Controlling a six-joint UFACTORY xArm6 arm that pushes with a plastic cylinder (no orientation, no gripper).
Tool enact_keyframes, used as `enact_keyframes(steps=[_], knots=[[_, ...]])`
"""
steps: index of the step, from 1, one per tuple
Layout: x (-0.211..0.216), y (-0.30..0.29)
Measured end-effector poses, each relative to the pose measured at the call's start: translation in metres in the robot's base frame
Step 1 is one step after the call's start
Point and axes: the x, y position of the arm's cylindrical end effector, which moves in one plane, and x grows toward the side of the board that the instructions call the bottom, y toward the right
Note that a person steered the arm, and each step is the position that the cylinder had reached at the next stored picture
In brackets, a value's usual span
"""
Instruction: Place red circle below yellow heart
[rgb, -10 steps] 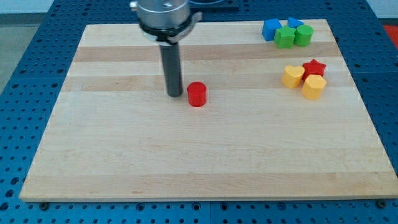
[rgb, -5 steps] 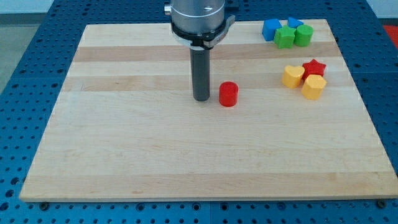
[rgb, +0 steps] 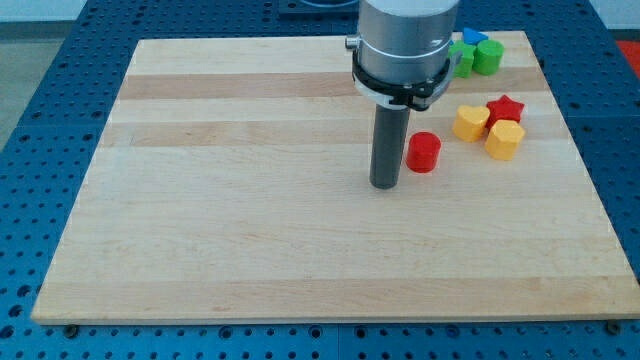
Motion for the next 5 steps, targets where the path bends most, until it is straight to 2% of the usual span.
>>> enact_keyframes(steps=[1,4,5], knots=[[0.0,-0.012],[-0.017,0.075],[-0.003,0.03]])
